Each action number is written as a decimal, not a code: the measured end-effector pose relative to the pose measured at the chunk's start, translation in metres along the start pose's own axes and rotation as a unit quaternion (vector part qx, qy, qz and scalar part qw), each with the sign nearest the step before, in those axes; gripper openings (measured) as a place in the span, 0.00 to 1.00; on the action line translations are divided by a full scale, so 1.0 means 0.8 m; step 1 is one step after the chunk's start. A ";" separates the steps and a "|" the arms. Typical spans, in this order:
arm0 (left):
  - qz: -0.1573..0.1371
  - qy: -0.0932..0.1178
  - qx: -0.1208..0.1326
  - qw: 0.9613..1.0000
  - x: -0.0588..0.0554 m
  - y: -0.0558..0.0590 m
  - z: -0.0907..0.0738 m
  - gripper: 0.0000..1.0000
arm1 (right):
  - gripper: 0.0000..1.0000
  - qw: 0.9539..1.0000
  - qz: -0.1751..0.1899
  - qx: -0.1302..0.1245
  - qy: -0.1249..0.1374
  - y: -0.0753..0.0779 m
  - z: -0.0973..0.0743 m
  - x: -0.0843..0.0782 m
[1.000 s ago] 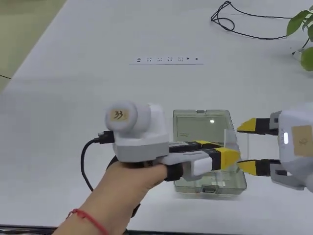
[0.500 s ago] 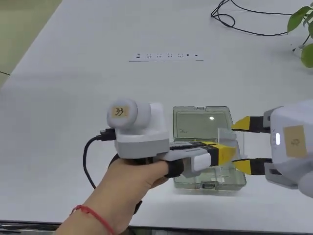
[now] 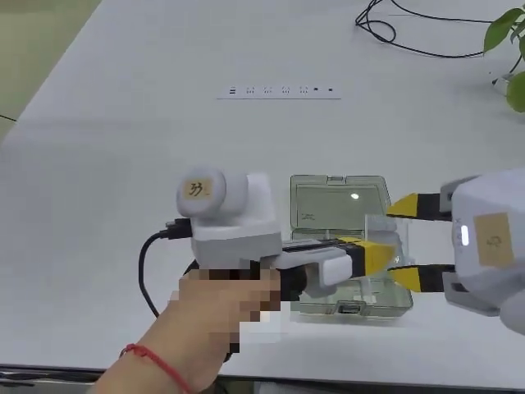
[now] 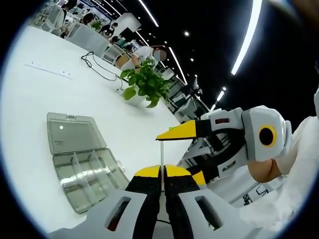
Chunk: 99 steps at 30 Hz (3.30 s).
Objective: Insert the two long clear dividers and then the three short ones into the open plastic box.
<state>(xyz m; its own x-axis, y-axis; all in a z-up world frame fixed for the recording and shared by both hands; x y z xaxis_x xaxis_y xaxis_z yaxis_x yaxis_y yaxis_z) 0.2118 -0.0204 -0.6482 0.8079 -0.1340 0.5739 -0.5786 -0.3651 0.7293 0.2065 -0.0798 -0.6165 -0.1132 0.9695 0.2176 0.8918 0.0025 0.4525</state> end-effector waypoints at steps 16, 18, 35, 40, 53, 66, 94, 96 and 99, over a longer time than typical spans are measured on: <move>0.197 -0.047 -0.016 0.979 -0.019 0.020 -0.014 0.00 | 0.24 0.968 0.098 0.196 0.125 0.024 -0.024 -0.015; 0.215 -0.046 -0.027 0.975 -0.021 0.026 -0.014 0.00 | 0.22 0.961 0.093 0.226 0.131 0.020 -0.025 -0.015; 0.261 -0.064 -0.059 0.961 -0.036 0.039 -0.013 0.00 | 0.04 0.924 0.061 0.338 0.166 -0.010 -0.032 0.005; 0.265 -0.062 -0.063 0.960 -0.036 0.039 -0.014 0.00 | 0.04 0.921 0.065 0.345 0.170 -0.012 -0.035 0.008; 0.263 -0.049 -0.048 0.962 -0.032 0.032 -0.016 0.00 | 0.03 0.922 0.074 0.340 0.171 -0.014 -0.036 0.017; 0.264 -0.048 -0.044 0.962 -0.034 0.029 -0.017 0.00 | 0.02 0.924 0.067 0.339 0.165 -0.013 -0.033 0.016; 0.247 -0.036 0.016 0.968 -0.039 -0.003 -0.036 0.27 | 0.02 0.940 0.105 0.299 0.128 0.027 -0.011 -0.027; 0.242 -0.034 0.021 0.970 -0.040 -0.006 -0.038 0.33 | 0.02 0.943 0.108 0.292 0.118 0.031 -0.004 -0.032; 0.239 -0.034 0.034 0.970 -0.042 -0.013 -0.042 0.41 | 0.02 0.947 0.111 0.283 0.104 0.036 0.009 -0.041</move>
<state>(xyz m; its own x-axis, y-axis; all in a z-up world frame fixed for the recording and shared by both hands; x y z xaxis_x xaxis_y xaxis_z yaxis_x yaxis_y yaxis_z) 0.1872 0.0185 -0.6623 0.4567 -0.3614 0.8129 -0.8817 -0.3056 0.3595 0.2385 -0.1097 -0.6167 0.0736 0.8922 0.4456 0.9891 -0.0081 -0.1472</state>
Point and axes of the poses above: the centre of the closed fingertips' face, and the gripper's own axes: z roughly forward along the fingers, y roughly to its right, x roughly out of its top, the point moved 5 cm from there along -z, roughly backward along the fingers, and after that the axes turned 15 degrees about -y, right-handed, at the moved point
